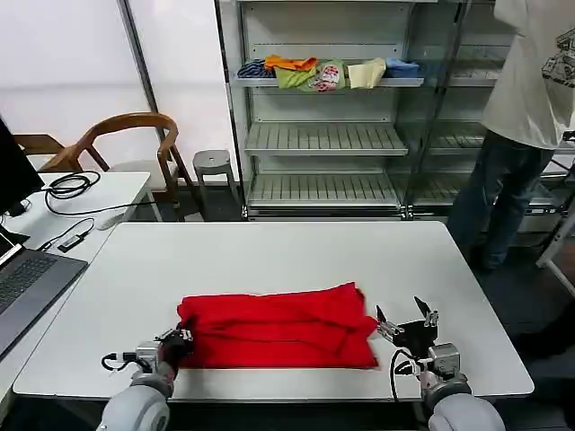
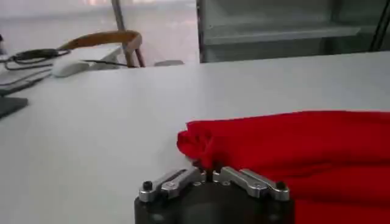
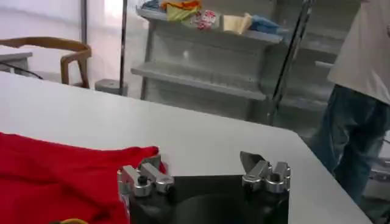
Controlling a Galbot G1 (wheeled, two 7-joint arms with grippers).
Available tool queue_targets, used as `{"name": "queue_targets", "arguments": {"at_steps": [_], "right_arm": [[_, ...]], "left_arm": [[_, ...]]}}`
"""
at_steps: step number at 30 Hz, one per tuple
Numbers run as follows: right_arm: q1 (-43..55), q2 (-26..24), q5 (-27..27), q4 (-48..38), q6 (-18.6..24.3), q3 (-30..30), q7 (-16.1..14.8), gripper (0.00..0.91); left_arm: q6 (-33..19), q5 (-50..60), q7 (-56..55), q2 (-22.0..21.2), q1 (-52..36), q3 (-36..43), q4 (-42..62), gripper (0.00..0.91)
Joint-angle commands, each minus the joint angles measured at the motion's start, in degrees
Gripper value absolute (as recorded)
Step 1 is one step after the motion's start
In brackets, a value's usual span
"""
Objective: Fold and organize the clothes.
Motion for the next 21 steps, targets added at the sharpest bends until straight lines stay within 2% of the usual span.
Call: {"name": "queue_targets", "arguments": {"at_steps": [1, 7, 9, 14, 21], "right_arm": [[1.0, 0.3, -0.5, 0.1, 0.0, -1.0, 0.0, 0.907], [0.4, -0.2, -0.5, 0.9, 0.1, -0.3, 0.0, 0.907], [0.1, -0.3, -0.5, 1.1, 0.2, 0.1, 0.0, 0.907], [-1.4, 0.0, -0.7, 1.6, 0.4, 1.2, 0.0, 0.907], [-3.6, 0.1, -1.7, 2.4, 0.3, 3.1, 0.0, 0.907]], "left_arm": [[2.7, -1.1, 2.2, 11.2, 2.7, -13.6, -3.5, 0.020], [4.9, -1.1, 4.3, 16.7, 5.4, -20.4, -3.2, 0.020], [4.9, -1.9, 4.3, 16.8, 5.6, -20.7, -4.2, 0.020], [4.9, -2.0, 3.8, 12.6, 5.2, -16.7, -10.9, 0.020], [4.9, -1.9, 3.2, 7.0, 3.1, -6.7, -18.7, 0.020]]}}
